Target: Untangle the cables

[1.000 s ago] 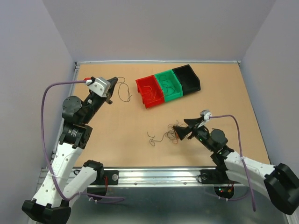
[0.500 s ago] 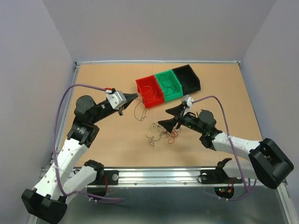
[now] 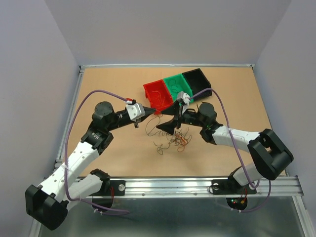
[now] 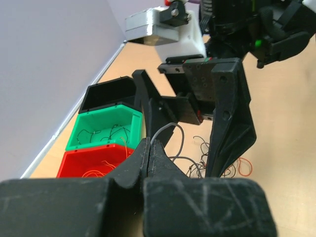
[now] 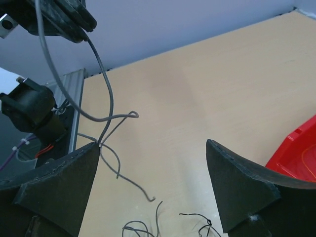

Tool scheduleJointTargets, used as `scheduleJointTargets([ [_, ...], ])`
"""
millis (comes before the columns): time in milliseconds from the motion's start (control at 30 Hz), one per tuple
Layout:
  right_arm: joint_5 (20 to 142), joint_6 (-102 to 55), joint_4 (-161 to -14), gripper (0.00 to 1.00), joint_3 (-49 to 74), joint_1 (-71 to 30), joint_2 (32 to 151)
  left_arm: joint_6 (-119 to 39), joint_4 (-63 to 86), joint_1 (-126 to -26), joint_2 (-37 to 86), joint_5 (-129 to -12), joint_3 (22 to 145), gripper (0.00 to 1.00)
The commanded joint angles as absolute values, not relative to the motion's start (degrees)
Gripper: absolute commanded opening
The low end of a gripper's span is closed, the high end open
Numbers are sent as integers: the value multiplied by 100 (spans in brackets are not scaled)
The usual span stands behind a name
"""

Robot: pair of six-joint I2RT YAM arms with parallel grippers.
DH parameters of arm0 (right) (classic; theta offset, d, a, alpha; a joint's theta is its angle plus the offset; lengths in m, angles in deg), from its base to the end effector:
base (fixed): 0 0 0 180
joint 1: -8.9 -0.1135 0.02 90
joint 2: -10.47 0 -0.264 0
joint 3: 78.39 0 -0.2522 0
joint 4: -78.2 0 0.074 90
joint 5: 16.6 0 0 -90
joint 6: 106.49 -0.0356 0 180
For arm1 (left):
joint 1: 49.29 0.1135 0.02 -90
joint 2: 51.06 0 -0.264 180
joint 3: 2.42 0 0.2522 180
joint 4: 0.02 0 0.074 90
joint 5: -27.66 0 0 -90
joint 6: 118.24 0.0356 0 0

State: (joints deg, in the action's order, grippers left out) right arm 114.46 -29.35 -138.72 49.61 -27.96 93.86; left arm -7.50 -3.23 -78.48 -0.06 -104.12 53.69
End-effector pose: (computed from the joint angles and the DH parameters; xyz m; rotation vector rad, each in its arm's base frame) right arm 0.2302 0.2018 0.2541 -0.9187 1.3410 1.2065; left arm 0.1670 -0.1205 0.3557 1.1245 0.9849 -0.6371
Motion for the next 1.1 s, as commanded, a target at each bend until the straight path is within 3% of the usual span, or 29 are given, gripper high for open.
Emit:
scheduleJointTargets([
  [0, 12103, -2906, -14165, 92, 4435, -2854, 9703, -819, -700, -7882, 9, -10707, 5362, 0],
  [1000, 12939, -2906, -15027, 94, 4407, -2889, 9678, -969, -630, -7838, 70, -11094, 5423, 0],
  [1067, 13044, -2923, -15027, 89, 4416, -2889, 9652, -1004, -656, -7829, 96, -11025, 5432, 0],
])
